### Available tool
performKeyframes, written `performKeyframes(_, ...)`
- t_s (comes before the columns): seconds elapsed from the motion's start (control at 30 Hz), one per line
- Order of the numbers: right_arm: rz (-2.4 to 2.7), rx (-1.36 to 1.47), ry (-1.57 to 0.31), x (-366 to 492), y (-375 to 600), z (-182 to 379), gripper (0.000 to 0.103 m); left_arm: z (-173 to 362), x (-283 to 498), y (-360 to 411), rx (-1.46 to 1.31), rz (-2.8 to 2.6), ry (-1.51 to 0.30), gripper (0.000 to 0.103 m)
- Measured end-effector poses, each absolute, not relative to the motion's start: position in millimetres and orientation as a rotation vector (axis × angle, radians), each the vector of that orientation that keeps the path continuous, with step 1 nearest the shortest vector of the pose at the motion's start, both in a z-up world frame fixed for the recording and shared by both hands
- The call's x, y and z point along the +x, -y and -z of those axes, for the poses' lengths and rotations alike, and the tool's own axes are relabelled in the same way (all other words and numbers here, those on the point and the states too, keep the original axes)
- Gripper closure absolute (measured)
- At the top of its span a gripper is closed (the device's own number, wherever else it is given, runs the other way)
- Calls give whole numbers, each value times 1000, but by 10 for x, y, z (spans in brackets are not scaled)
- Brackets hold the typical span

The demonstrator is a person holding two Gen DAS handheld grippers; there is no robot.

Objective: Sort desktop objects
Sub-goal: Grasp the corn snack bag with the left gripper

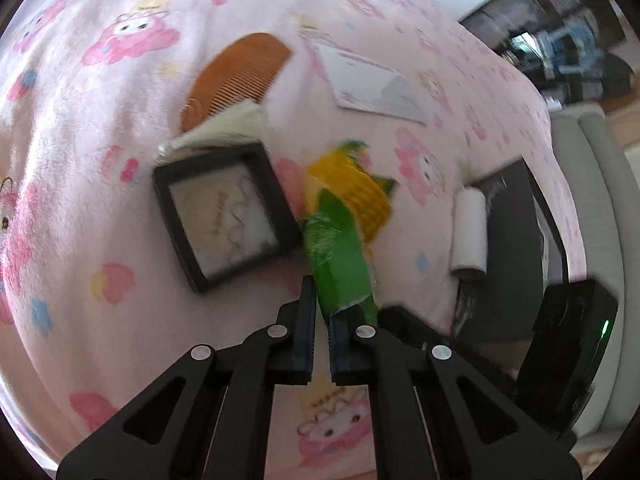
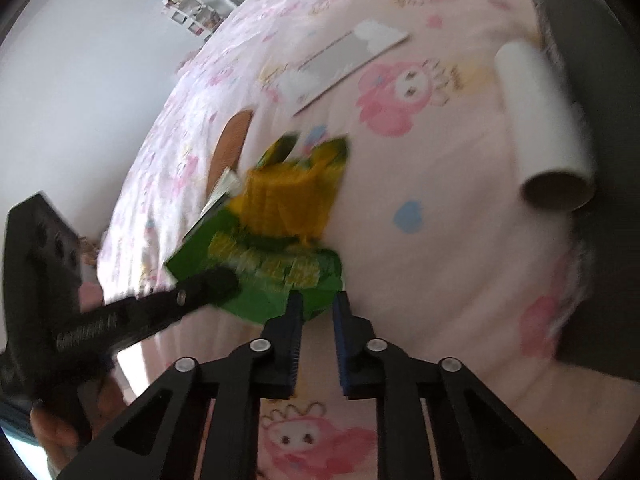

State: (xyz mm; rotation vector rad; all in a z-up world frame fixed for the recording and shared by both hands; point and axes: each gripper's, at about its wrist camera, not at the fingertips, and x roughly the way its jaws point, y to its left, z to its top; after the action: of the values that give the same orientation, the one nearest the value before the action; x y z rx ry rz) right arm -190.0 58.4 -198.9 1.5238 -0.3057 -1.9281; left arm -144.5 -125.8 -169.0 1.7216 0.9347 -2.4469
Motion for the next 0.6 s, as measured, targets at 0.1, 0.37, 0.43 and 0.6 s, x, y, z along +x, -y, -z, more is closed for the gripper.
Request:
performKeyframes(0.1,1992,1492,307,-1920,-703,1859,94,1670,-1369,1124,1777,2472,-926,96)
performKeyframes(0.37,1937,1578,301,-1956,-750,1941,93,1580,-1198,1283,1687,2463,-1102,64)
performKeyframes(0.43,1923,1608,280,-1953,-733,2019,83,1556,-1217,1326,1645,2474,-1080,64)
performKeyframes(0.6,1889,1620,277,-1939,-663,2138,74,1741,-1365,1254,1690,2446,-964,90)
